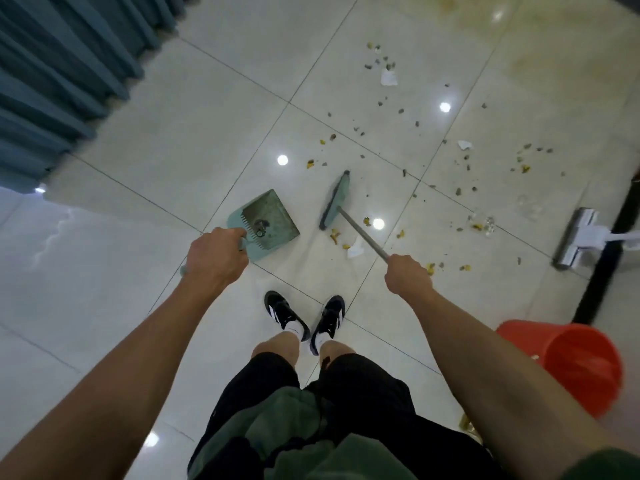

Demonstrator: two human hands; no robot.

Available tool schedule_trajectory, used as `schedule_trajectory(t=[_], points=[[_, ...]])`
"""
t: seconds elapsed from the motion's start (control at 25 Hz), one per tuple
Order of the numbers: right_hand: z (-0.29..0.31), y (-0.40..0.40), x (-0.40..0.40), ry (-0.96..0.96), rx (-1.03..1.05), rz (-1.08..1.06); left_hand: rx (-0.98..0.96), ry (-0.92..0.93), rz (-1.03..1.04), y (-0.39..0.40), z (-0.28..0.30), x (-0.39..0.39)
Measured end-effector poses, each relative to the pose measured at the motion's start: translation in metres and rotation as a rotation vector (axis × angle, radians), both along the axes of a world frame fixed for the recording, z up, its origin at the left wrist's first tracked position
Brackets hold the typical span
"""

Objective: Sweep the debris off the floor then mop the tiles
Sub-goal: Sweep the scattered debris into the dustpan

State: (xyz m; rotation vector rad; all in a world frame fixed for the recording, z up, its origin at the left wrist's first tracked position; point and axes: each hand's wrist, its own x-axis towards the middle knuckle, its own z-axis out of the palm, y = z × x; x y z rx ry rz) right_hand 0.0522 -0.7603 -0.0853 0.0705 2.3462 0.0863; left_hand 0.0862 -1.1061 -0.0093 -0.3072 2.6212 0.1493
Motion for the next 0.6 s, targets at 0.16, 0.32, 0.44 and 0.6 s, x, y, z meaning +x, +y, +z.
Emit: schedule_trajectory(t=[0.16, 0.32, 0.44, 0.6], points=[[0.006, 0.011, -0.003, 0.022, -0.078, -0.020, -0.002, 0.022, -0.030, 0.017, 0.012, -0.020], [0.011, -0.014, -0.037, 0.050, -0.135, -0.014, -0.015, 0.054, -0.016, 0.002, 0.020, -0.046], [0.005, -0.047, -0.072, 0.037, -0.161, 0.004, -0.039, 0.076, -0.026, -0.026, 0.017, -0.077], [-0.009, -0.117, -0.134, 0.034, -0.184, -0.027, -0.042, 0.073, -0.032, -0.082, 0.002, -0.128]])
